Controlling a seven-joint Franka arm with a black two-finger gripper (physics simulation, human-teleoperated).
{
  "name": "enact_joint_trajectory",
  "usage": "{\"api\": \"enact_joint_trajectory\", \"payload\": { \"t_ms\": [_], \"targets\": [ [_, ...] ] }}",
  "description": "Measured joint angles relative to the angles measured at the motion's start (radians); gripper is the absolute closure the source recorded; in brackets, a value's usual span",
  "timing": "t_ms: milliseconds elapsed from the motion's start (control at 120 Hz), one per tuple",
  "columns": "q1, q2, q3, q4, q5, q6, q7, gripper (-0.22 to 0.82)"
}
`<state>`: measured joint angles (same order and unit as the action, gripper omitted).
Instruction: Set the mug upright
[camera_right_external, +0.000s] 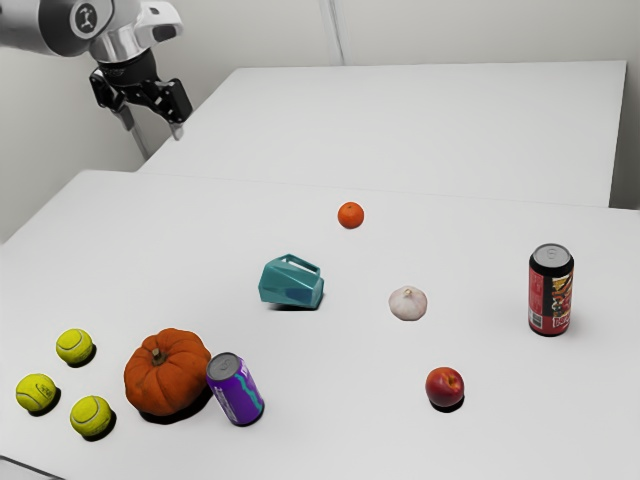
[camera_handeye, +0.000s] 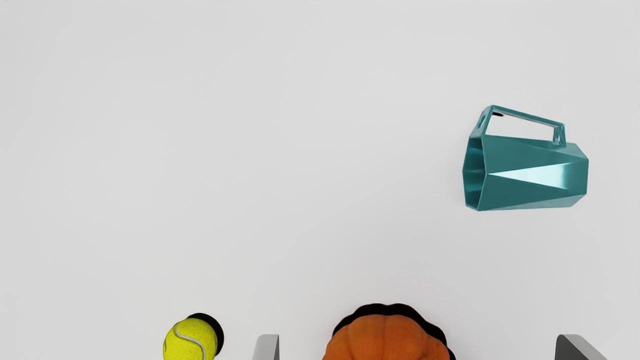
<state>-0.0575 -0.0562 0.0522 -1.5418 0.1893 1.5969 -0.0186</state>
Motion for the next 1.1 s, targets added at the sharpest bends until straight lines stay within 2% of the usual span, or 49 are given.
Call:
{"api": "enact_joint_trajectory", "payload": {
  "t_ms": [300, 433, 567, 742, 1100],
  "targets": [
    [0.006, 0.002, 0.001, -0.045, -0.021, 0.041, 0.022, 0.0],
    [0.037, 0.015, 0.009, -0.105, -0.173, 0.063, 0.03, 0.0],
    [0.127, 0.062, 0.011, -0.15, -0.35, 0.072, 0.04, 0.0],
    [0.239, 0.171, 0.011, -0.179, -0.513, 0.075, 0.076, 0.0],
    [0.267, 0.356, 0.011, -0.188, -0.704, 0.111, 0.165, 0.0]
  ]
}}
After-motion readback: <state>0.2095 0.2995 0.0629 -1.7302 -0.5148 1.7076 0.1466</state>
